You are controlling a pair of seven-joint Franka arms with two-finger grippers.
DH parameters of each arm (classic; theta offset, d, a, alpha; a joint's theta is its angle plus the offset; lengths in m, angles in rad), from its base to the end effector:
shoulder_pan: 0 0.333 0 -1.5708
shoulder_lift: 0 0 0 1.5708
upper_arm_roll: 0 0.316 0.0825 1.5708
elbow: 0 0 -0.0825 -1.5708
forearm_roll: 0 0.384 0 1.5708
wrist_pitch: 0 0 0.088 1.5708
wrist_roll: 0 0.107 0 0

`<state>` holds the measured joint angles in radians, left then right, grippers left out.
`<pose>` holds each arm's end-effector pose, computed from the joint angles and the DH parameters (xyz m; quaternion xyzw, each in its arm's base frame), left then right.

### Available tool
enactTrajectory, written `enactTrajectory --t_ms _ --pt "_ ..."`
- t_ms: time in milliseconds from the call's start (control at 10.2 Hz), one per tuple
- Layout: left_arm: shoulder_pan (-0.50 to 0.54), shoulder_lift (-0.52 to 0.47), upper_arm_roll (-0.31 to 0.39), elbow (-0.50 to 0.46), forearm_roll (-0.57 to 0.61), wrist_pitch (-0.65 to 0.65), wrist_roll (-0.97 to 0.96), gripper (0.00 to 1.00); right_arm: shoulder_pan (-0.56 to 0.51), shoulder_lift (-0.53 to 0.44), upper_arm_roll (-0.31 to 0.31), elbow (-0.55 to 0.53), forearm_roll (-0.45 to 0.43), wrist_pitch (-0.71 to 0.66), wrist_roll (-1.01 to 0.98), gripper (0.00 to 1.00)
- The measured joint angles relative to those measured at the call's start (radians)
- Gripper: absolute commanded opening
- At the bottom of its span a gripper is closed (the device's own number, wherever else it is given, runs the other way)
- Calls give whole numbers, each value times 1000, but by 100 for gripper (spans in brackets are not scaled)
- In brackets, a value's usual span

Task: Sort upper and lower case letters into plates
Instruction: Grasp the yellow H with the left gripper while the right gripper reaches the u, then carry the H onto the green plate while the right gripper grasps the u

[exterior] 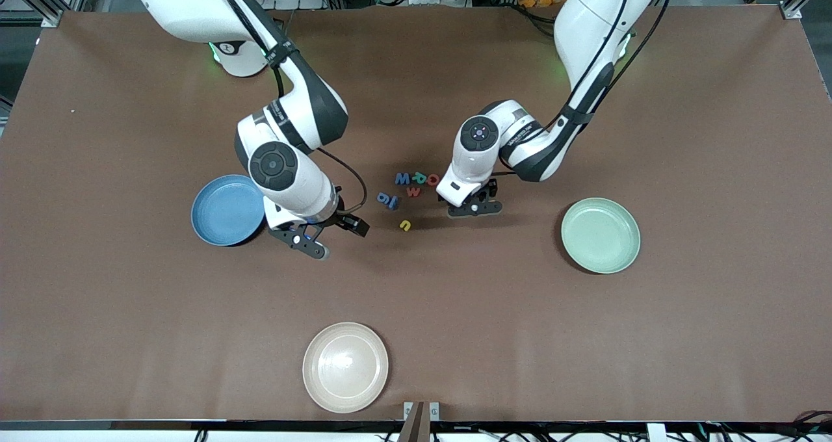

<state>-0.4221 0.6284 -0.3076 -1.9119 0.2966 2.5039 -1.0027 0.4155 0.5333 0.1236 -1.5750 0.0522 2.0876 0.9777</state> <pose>0.4698 -0.4138 0.1769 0.9990 0.0448 0.0015 0.0039 0.5964 0.3462 0.3312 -0.9697 0.2380 0.0434 0.0333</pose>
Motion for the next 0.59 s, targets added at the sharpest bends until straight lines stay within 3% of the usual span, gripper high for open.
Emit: enactTrajectory --t_ms 98,195,391,586 --pt "0 3 0 0 0 3 -3 82 1 3 0 0 0 0 0 100" --pt "0 4 0 0 0 4 -8 74 1 4 0 0 0 0 0 100" --pt "0 4 0 0 0 4 -11 44 1 7 0 0 0 0 1 100" --pt "0 6 0 0 0 4 -12 4 1 14 0 0 0 -1 1 100"
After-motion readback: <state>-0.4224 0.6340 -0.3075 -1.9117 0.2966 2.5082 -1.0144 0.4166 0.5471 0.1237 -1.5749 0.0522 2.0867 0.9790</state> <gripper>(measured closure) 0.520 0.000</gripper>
